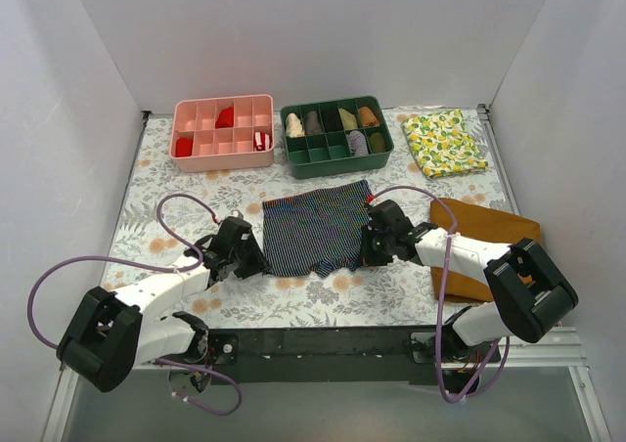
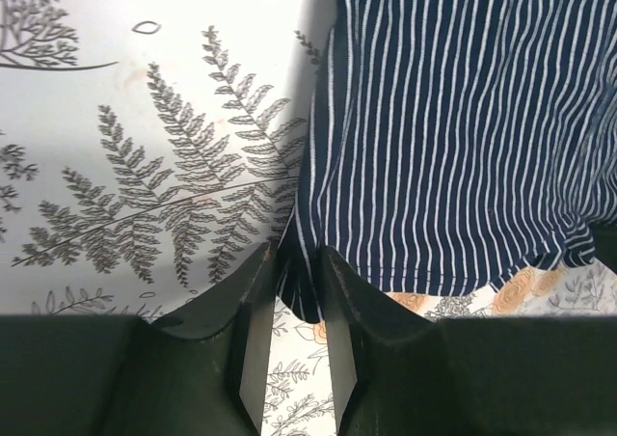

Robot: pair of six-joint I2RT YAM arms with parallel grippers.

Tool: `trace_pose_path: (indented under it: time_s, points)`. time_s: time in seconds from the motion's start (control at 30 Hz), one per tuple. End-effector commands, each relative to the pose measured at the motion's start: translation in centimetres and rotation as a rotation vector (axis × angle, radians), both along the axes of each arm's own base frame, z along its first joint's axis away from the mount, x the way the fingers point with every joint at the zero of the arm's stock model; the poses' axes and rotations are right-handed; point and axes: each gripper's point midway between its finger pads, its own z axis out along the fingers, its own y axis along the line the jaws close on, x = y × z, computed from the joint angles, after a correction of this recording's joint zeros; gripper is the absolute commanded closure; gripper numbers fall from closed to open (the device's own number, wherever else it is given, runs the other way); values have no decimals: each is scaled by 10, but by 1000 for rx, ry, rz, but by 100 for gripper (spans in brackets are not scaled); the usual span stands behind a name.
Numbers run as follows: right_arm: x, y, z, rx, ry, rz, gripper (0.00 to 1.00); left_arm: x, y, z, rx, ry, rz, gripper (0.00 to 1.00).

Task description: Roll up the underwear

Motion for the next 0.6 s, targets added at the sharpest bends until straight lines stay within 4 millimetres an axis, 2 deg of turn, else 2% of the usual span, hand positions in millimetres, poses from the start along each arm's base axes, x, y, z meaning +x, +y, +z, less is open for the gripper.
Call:
trace_pose_path:
  time_s: [0.0,0.13,0.27,0.3,0.5,0.57]
  points:
    - [-11,-17,-11,-77,40,1,99,2,18,1,105,2,45,76]
    - [-13,-19,-14,-87,46,-1,99,5,24,8,139,-5,56,77]
    - [-12,-18,-12,-83,43,-2,99,2,26,11,152,14,54,93]
    - [-11,-18,-12,-83,41,-3,99,2,26,11,153,15,51,100]
    - [-13,-19,-12,-84,44,3,99,2,27,5,184,44,45,100]
    - [-13,-18,-12,-81,43,7,99,1,23,5,171,52,21,96]
